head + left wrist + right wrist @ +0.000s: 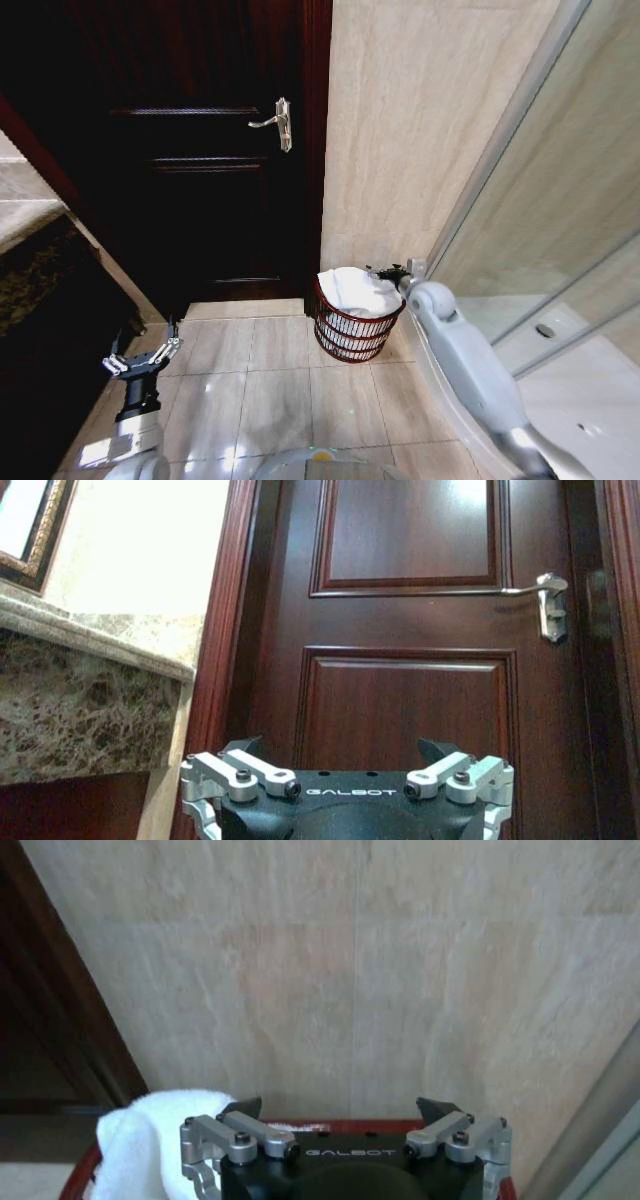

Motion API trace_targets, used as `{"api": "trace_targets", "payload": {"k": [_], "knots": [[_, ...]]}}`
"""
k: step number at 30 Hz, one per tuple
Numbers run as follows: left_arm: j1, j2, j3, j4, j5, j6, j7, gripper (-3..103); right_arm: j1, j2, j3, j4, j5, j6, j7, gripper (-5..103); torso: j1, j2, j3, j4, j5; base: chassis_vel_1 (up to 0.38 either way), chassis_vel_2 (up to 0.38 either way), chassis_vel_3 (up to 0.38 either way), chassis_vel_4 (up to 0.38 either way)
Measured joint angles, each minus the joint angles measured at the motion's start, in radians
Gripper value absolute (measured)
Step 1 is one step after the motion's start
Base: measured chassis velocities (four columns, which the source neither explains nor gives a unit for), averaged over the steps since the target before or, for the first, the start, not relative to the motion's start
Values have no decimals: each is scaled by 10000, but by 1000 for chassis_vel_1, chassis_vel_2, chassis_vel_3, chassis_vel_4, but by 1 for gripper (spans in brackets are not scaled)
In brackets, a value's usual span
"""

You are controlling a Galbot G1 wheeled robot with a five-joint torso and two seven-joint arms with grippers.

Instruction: Discard the used towel into the hamper.

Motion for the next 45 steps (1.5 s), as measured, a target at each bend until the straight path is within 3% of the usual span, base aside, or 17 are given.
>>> {"api": "trace_targets", "payload": {"k": [12, 21, 30, 41, 45], "knots": [[-260, 0, -87, 394, -116, 19, -2, 100, -819, -145, -364, -98, 965, -2, 680, 100, 0, 1, -1, -2, 1, 0, 0, 0, 0], [-346, 0, -72, 526, -65, 20, 2, 100, 113, 205, -790, -1891, 1240, 18, 710, 100, 0, 1, -1, 0, 1, 0, 0, 0, 0], [-458, 0, -157, 650, -65, 21, -3, 100, 943, 374, -1549, -3160, 2187, 32, 1083, 100, -1, 1, -2, -1, -1, 0, 0, 0, 0], [-571, 0, -128, 693, -33, 37, -6, 100, 1034, 619, -1738, -3812, 1601, 44, 938, 100, -1, 1, -2, 0, 2, 0, 0, 0, 0], [-565, 0, -94, 672, -17, 42, -7, 100, 876, 454, -1465, -2979, 1444, 38, 966, 100, 0, 1, 0, -1, 5, 0, 0, 0, 0]]}}
